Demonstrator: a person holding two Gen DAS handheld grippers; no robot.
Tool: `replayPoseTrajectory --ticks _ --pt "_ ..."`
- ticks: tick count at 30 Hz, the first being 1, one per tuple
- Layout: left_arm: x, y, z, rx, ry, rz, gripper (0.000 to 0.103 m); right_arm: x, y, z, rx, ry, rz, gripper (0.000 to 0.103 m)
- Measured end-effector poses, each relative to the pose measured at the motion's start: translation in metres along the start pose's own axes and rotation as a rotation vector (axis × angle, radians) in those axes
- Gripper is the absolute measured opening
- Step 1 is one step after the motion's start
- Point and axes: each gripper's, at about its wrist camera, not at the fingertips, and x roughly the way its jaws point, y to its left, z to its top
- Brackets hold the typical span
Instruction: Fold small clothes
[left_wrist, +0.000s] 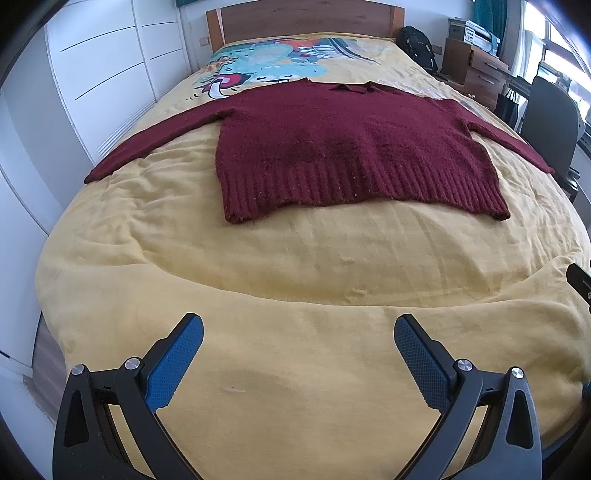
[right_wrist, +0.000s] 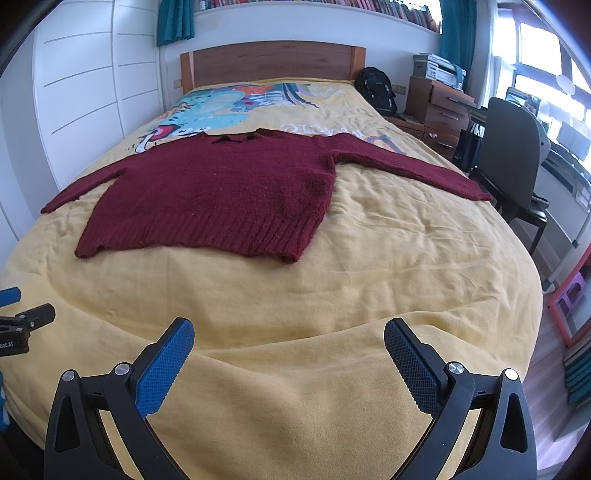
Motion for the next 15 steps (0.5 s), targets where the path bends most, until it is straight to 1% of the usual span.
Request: replayPoseTrajectory --ticks 15 --pt "-0.0010 0.0017 0.0003 -0.006 0.002 -0.004 0.102 -0.0003 0.0007 -0.0004 -0.002 0.001 -0.003 0.103"
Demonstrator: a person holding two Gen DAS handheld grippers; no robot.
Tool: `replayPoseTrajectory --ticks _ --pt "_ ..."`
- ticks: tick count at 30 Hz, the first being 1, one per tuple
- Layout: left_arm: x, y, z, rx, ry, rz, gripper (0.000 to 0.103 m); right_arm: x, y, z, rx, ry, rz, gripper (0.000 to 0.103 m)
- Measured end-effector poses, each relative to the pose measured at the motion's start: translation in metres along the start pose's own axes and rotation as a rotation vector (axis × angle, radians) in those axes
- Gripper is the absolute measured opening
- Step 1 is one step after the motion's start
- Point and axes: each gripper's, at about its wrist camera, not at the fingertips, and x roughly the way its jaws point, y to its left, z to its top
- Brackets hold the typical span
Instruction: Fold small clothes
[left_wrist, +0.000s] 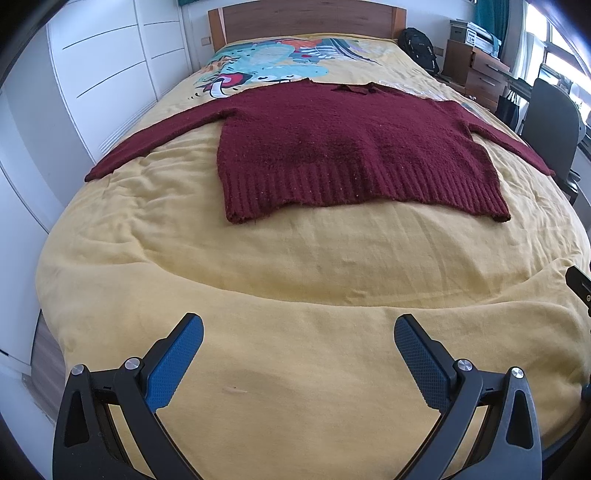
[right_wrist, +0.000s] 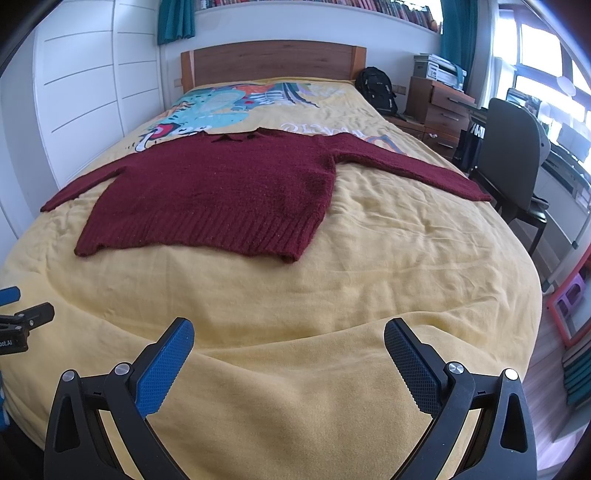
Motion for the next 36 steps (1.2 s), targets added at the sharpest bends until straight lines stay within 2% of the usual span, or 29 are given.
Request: replayPoseTrajectory --ticks 36 --pt "0.0069 0.0030 -0.0012 -0.020 0.025 -0.016 0.102 0.0014 -0.0020 0.0005 0.005 0.007 0.000 0.103"
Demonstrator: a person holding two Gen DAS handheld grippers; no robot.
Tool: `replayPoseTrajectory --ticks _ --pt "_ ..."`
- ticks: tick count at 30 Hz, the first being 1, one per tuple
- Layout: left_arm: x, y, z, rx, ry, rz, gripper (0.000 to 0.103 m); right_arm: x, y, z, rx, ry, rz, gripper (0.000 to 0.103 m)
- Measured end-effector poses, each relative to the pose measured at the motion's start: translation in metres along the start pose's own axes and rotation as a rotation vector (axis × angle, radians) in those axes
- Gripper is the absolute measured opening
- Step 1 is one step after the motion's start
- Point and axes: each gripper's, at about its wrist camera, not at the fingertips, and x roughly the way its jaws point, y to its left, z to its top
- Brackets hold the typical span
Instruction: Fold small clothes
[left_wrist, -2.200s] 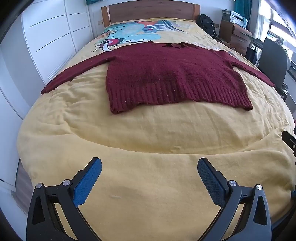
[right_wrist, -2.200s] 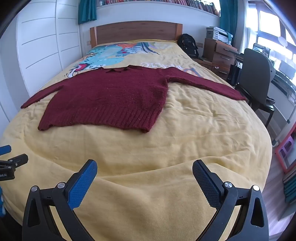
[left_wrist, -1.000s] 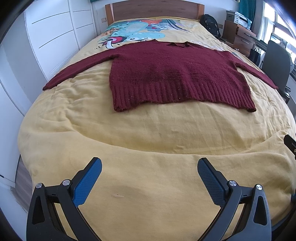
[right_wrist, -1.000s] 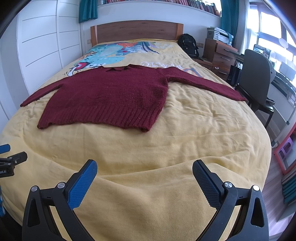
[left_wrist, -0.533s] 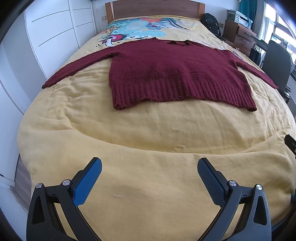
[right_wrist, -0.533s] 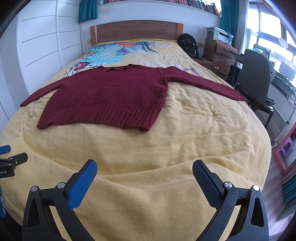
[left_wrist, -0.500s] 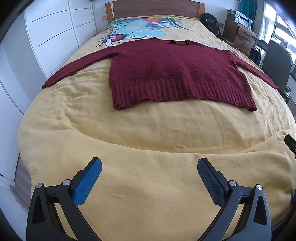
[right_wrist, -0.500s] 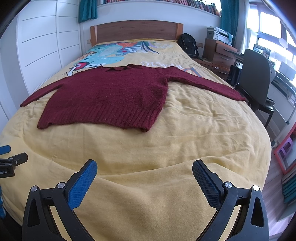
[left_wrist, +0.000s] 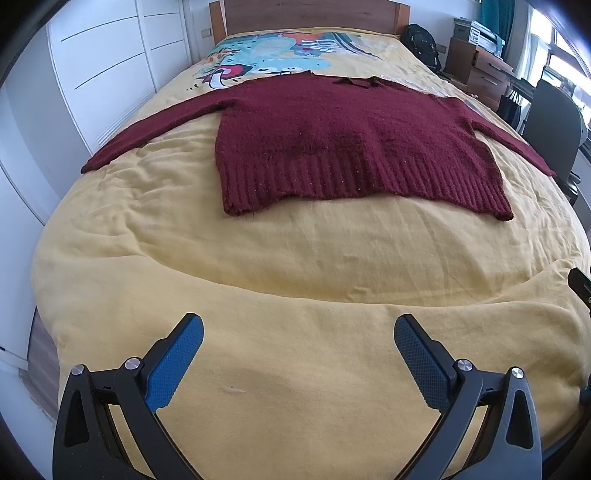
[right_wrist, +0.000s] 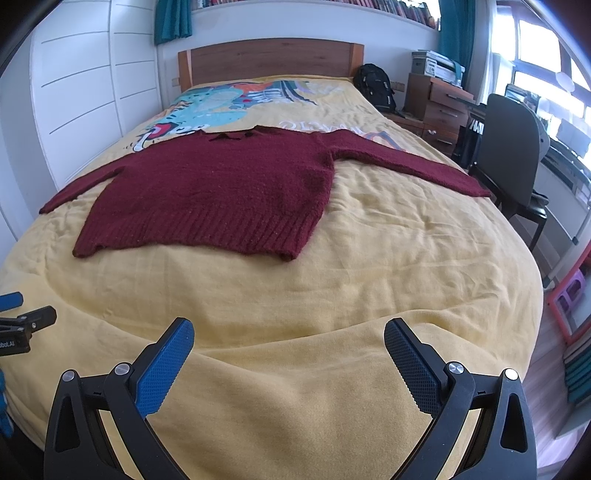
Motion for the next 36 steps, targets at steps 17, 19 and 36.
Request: replayPoseTrajectory --ticks 17,19,36 --pt "0.0049 0.0016 0.0015 -0.002 0.029 -0.006 0.102 0.0042 0.0001 0.0010 -0.006 0.019 0.002 0.103" --pt "0.0052 0.0020 0.0018 -0.003 0.031 -0.008 0.102 0.0045 0.0004 0.0011 -0.007 0.019 0.003 0.103" --pt "0.0100 0.0050 0.0034 -0.008 0.068 -0.024 0.102 0.0063 -0.0020 0.0014 0.011 0.022 0.008 0.103"
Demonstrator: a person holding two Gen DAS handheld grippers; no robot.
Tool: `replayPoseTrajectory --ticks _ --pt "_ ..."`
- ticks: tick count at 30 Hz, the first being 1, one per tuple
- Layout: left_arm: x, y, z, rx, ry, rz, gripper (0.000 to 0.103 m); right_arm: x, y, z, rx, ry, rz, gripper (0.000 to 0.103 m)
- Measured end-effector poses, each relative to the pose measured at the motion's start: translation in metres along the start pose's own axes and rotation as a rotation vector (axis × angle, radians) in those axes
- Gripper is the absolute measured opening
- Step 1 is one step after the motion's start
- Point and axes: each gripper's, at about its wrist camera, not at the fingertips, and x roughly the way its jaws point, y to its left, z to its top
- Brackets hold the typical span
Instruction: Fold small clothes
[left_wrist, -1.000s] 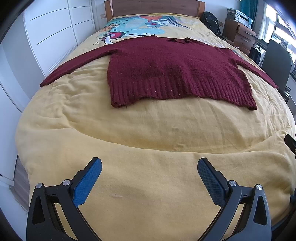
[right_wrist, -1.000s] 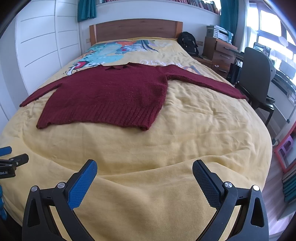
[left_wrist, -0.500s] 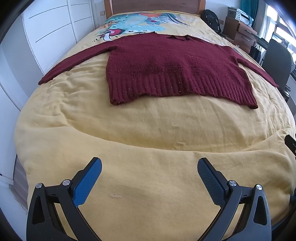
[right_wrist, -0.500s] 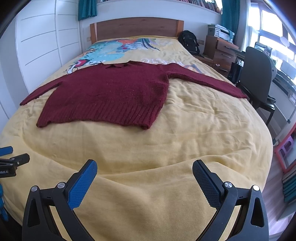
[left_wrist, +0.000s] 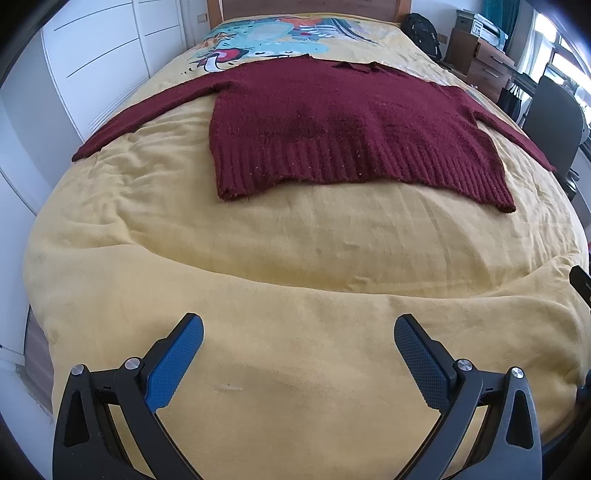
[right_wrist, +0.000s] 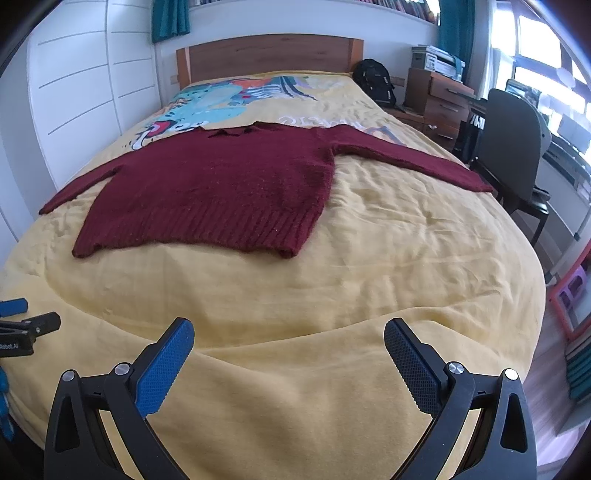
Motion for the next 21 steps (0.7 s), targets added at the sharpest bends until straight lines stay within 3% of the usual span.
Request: replayPoseTrajectory --ticks 14,21 --pt "-0.005 0.002 0.012 0.005 -0.013 0.010 0.102 0.005 -0.003 0.004 0.004 0.022 0.026 0.103" --pt "-0.002 0.006 0.019 -0.014 0.035 0.001 0.102 0.007 0.001 0.008 -0.013 0.028 0.040 0.103"
